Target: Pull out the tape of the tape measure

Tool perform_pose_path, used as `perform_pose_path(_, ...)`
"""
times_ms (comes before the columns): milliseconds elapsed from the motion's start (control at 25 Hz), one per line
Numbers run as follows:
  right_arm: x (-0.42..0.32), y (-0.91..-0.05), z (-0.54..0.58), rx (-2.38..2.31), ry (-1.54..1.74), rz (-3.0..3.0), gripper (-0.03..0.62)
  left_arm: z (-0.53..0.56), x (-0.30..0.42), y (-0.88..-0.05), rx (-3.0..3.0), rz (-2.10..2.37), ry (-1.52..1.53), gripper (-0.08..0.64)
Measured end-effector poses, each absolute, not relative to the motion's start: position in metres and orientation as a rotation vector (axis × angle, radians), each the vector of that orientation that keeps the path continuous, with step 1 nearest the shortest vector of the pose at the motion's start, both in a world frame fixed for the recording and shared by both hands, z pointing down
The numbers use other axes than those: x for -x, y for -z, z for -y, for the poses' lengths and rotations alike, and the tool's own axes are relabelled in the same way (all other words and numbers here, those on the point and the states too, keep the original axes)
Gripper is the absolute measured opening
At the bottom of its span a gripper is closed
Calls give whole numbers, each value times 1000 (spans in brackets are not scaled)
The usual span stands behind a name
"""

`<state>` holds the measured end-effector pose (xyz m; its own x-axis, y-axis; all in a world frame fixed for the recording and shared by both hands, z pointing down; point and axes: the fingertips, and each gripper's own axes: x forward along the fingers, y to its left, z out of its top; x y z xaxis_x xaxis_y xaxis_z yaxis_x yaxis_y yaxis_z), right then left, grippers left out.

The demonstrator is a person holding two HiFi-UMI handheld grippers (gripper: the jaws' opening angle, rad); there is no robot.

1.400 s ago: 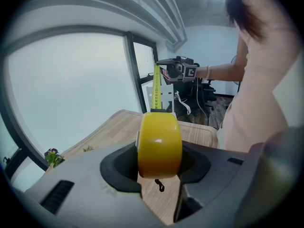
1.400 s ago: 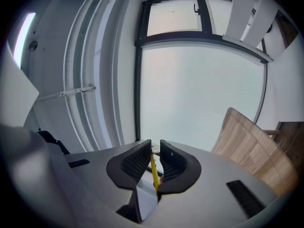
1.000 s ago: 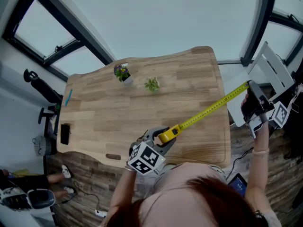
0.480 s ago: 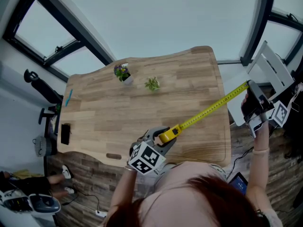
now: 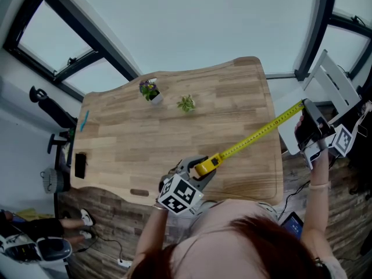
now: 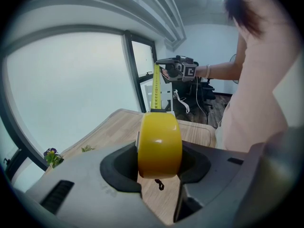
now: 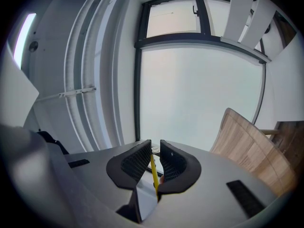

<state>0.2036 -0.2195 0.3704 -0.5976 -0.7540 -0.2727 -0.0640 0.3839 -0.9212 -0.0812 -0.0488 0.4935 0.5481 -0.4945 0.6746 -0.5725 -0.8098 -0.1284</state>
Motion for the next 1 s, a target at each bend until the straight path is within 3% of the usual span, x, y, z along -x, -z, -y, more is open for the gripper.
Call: perform_pose_path(1000, -176, -404, 216, 659, 1356, -1930, 49, 62, 67, -496, -2679, 903, -1134, 167)
